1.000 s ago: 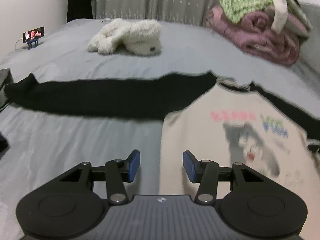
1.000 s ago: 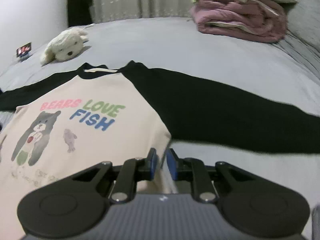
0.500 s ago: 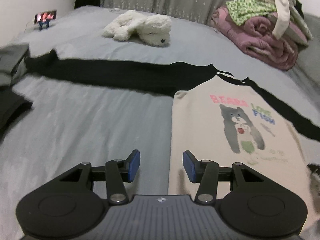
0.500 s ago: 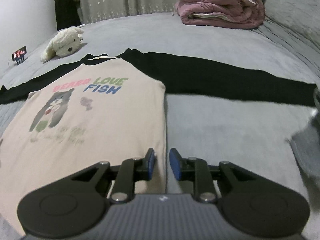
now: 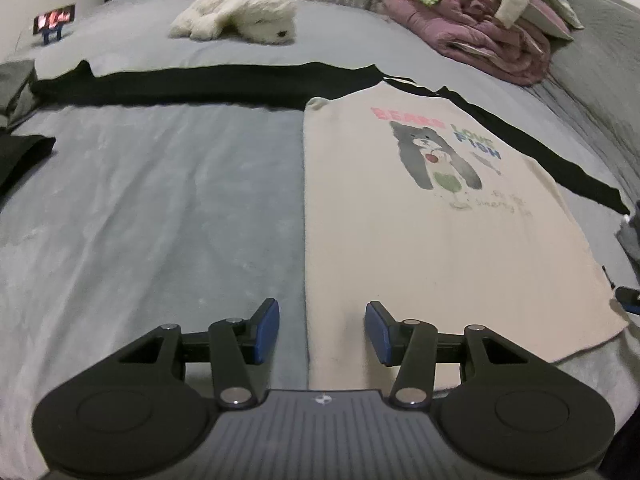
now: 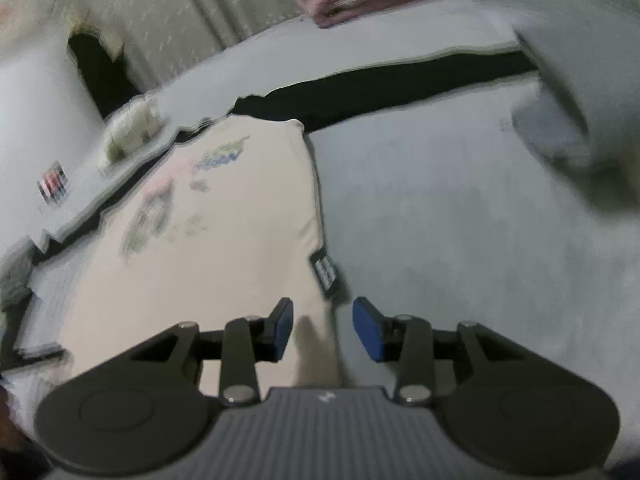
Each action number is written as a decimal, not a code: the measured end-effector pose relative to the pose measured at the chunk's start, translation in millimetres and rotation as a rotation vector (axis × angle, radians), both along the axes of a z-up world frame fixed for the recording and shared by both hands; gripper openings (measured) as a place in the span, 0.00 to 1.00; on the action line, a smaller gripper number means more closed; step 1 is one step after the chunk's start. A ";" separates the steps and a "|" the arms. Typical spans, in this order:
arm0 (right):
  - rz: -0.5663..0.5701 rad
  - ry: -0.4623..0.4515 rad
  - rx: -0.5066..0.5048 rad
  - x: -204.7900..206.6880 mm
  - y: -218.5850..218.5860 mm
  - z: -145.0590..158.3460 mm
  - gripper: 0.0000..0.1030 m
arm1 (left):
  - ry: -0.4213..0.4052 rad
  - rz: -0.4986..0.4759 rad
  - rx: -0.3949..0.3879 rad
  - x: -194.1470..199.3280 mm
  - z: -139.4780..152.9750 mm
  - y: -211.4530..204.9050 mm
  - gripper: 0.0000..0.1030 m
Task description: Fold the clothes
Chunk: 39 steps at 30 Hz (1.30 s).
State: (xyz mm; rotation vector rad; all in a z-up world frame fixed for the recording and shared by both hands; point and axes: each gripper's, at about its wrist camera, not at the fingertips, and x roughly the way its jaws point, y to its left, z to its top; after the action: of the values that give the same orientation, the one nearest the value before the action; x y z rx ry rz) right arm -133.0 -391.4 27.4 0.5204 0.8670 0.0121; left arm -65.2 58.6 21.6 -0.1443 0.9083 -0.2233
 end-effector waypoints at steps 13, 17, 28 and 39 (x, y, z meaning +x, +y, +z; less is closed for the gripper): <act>-0.007 -0.029 -0.013 -25.8 14.6 11.0 0.10 | -0.056 0.083 -0.114 -15.3 33.2 35.0 0.04; 0.026 -0.079 -0.050 -35.5 23.2 44.0 0.10 | -0.093 0.093 -0.081 -21.1 48.3 32.9 0.04; 0.103 0.049 -0.218 -14.9 48.1 13.6 0.18 | -0.023 0.018 0.157 -12.3 15.1 6.3 0.11; 0.133 -0.020 -0.334 8.5 44.2 26.7 0.30 | -0.069 0.112 0.123 15.1 38.5 21.2 0.16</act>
State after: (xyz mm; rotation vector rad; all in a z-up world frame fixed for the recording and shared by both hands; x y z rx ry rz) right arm -124.5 -347.2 54.2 0.1498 0.8620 -0.0058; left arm -50.1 79.8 60.1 -0.0729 0.8401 -0.0682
